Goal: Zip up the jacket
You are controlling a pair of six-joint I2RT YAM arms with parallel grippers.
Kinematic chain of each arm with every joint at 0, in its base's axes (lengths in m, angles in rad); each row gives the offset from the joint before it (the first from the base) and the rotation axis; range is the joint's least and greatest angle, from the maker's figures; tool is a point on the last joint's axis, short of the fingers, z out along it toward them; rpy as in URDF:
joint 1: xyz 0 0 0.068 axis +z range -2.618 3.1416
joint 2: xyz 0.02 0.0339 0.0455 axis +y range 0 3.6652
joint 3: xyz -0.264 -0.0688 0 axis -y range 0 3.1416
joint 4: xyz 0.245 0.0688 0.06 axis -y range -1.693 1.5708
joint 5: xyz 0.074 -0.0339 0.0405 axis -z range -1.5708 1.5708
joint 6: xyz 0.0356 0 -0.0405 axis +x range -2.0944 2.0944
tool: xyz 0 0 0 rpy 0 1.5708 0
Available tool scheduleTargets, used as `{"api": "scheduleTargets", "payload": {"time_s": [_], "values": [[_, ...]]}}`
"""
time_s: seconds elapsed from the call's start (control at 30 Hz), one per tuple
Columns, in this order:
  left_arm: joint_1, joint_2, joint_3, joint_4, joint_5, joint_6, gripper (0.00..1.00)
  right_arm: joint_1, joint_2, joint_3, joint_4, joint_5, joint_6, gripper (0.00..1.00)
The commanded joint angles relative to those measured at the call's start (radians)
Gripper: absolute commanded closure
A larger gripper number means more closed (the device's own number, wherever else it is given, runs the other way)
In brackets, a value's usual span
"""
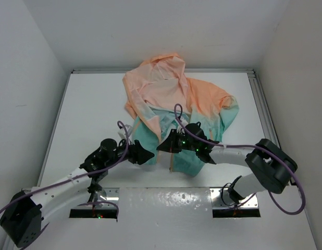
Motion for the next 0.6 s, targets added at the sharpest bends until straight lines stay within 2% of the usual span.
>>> {"api": "scheduleTargets", "payload": {"time_s": [0.0, 0.57], "values": [[-0.004, 0.049, -0.009, 0.093, 0.052, 0.016, 0.37, -0.015, -0.012, -0.009, 0.144, -0.104, 0.074, 1.0], [-0.004, 0.173, -0.036, 0.242, 0.094, 0.019, 0.45, -0.062, 0.042, -0.052, 0.324, -0.19, 0.202, 1.0]]}}
